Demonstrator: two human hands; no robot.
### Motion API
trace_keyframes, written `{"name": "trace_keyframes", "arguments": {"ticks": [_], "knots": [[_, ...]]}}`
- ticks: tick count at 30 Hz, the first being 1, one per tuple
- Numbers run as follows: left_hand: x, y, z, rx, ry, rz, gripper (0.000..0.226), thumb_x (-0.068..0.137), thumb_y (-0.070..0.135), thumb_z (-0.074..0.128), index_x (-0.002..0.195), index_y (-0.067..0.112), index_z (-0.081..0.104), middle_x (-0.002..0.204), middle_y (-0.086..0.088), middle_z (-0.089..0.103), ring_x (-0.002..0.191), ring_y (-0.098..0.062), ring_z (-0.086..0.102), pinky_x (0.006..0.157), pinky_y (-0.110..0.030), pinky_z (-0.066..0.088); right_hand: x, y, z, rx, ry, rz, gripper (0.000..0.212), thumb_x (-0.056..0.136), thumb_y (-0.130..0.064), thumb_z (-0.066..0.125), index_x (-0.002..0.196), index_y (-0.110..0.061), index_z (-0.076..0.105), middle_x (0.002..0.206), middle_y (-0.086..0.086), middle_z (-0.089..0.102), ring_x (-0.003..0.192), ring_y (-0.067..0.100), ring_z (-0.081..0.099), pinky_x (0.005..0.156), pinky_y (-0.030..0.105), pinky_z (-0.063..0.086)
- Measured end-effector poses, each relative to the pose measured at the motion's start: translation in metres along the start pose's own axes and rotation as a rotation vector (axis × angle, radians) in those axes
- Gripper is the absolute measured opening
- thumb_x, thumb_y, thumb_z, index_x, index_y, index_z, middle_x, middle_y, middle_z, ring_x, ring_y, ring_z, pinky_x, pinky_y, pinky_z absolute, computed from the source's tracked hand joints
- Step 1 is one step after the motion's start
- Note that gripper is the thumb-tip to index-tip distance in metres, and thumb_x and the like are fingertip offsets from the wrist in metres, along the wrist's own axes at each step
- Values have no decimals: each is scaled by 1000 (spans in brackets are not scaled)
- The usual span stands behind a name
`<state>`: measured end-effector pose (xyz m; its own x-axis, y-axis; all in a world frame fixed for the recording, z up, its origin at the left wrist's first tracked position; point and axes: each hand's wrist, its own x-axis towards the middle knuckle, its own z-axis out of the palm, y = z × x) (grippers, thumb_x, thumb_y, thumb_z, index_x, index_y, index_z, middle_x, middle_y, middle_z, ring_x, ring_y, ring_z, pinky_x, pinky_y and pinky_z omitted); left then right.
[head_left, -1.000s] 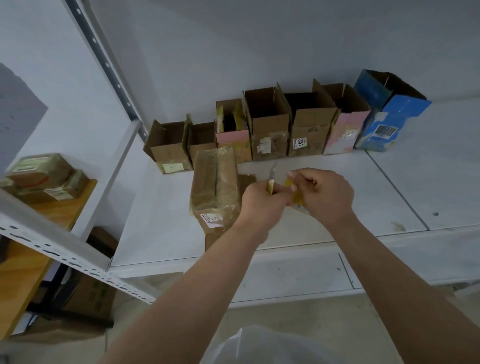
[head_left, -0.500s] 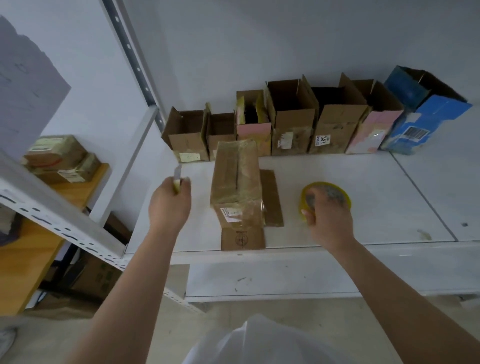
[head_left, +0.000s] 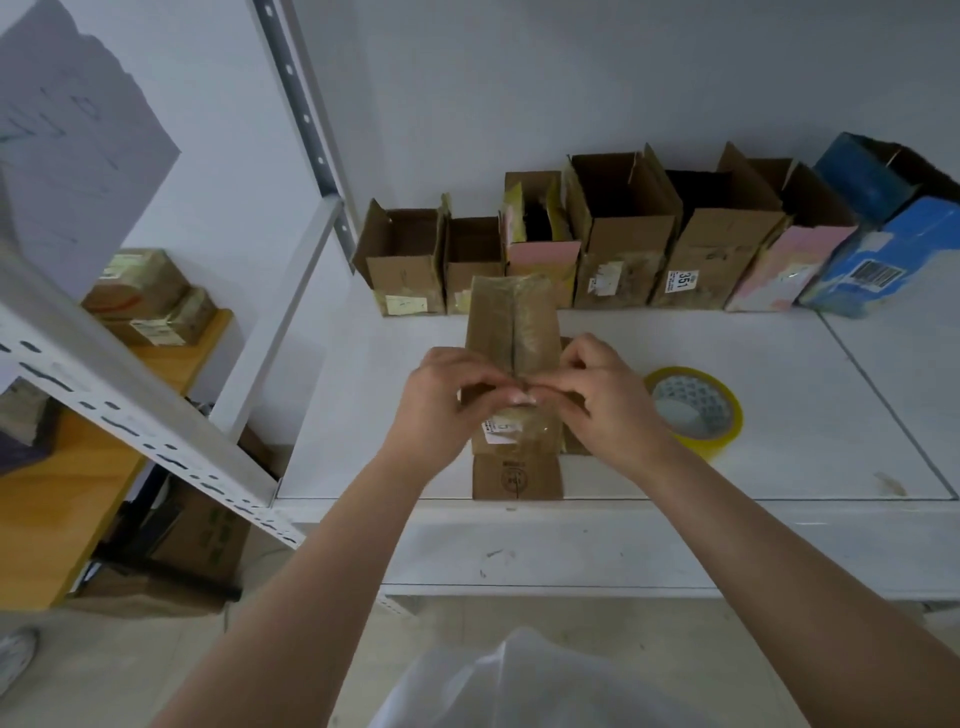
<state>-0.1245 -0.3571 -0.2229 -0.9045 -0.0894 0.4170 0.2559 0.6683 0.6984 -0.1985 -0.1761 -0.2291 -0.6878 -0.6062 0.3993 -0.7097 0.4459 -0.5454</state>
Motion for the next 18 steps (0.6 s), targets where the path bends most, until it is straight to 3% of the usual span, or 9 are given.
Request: {"name": "trace_keyframes", "arguments": {"ticks": [5,8,11,14,16,18], "knots": [[-9,-22,9,-3,16,52,21,73,19,81,94,16,78,99,12,66,107,-17,54,94,-21,42,-11,15,4,5,-5,-40,42,77,-32,72,115,-15,71,81,6,43,72,22,48,57,42,48],[-10,-25,15,-2,54,72,19,74,11,81,93,13,78,99,5,69,108,-19,54,95,-17,41,-11,15,8,-106,29,-113,39,79,-33,71,112,-13,74,76,11,46,64,24,48,48,39,47],[-10,-24,16,30,60,84,19,76,8,79,95,11,77,101,0,71,111,-23,55,97,-23,43,-13,14,11,-132,78,-127,38,81,-33,69,112,-12,73,75,12,47,61,24,46,46,39,46],[-15,-23,8,35,32,88,37,77,16,80,112,10,71,117,3,67,122,-18,53,104,-30,43,-18,15,8,-107,66,-111,40,84,-34,67,119,-15,70,78,10,46,65,23,48,49,38,47],[-23,-22,2,19,94,-10,60,73,32,81,126,14,62,129,9,56,128,-9,47,105,-23,42,-20,15,4,-140,44,-112,41,85,-36,64,122,-18,68,77,8,46,66,24,49,50,35,46],[-32,-18,-1,56,192,-182,67,66,51,79,120,18,57,117,10,56,109,-3,54,85,-15,49,-21,14,3,-200,41,-123,41,86,-36,65,123,-17,67,72,7,48,64,25,50,49,32,44]]}}
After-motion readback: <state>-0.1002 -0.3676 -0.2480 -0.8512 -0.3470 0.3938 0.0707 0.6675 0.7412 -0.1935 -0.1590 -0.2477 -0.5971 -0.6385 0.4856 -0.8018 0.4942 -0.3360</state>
